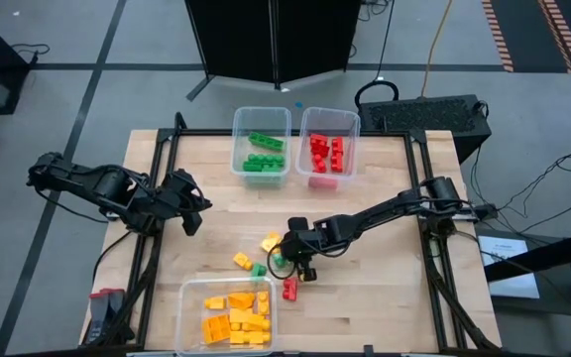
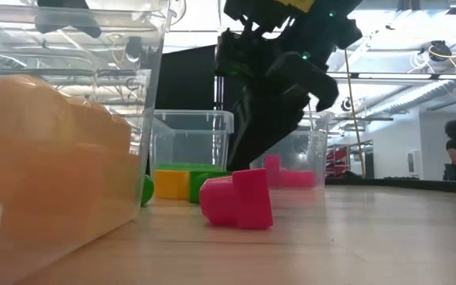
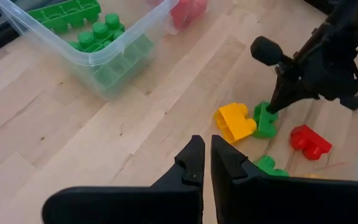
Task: Sort blocks
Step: Put the green game piece into the top left transparent bin, then put the yellow game piece into the bottom transparent bin
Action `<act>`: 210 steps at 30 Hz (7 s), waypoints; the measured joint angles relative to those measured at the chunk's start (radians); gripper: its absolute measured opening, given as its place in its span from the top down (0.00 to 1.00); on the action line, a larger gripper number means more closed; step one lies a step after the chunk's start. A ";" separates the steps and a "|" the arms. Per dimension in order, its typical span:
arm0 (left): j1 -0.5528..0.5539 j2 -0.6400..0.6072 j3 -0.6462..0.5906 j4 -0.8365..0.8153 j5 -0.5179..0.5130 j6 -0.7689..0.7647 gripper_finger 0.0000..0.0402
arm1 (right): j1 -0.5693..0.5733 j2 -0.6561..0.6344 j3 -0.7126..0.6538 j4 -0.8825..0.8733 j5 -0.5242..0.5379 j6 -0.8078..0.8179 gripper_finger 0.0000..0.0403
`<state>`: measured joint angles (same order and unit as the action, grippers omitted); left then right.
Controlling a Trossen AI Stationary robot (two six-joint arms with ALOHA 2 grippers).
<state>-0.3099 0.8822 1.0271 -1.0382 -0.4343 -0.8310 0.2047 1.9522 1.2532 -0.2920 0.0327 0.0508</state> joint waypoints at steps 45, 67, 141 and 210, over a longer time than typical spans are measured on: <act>0.000 0.000 0.000 0.006 -0.020 -0.002 1.00 | 0.009 0.046 0.000 -0.042 -0.012 0.009 0.26; 0.000 0.000 0.000 0.005 -0.021 -0.002 1.00 | -0.018 0.047 0.001 0.057 -0.004 -0.026 0.48; 0.000 0.000 0.000 -0.019 -0.024 0.032 1.00 | -0.565 0.047 0.705 -0.370 -0.174 -0.330 0.85; 0.000 0.000 -0.004 -0.029 -0.026 0.024 1.00 | -0.125 0.268 0.515 -0.386 0.008 -1.036 0.24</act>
<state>-0.3099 0.8822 1.0229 -1.0667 -0.4606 -0.8070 0.0799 2.2198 1.7687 -0.6775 0.0407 -0.9849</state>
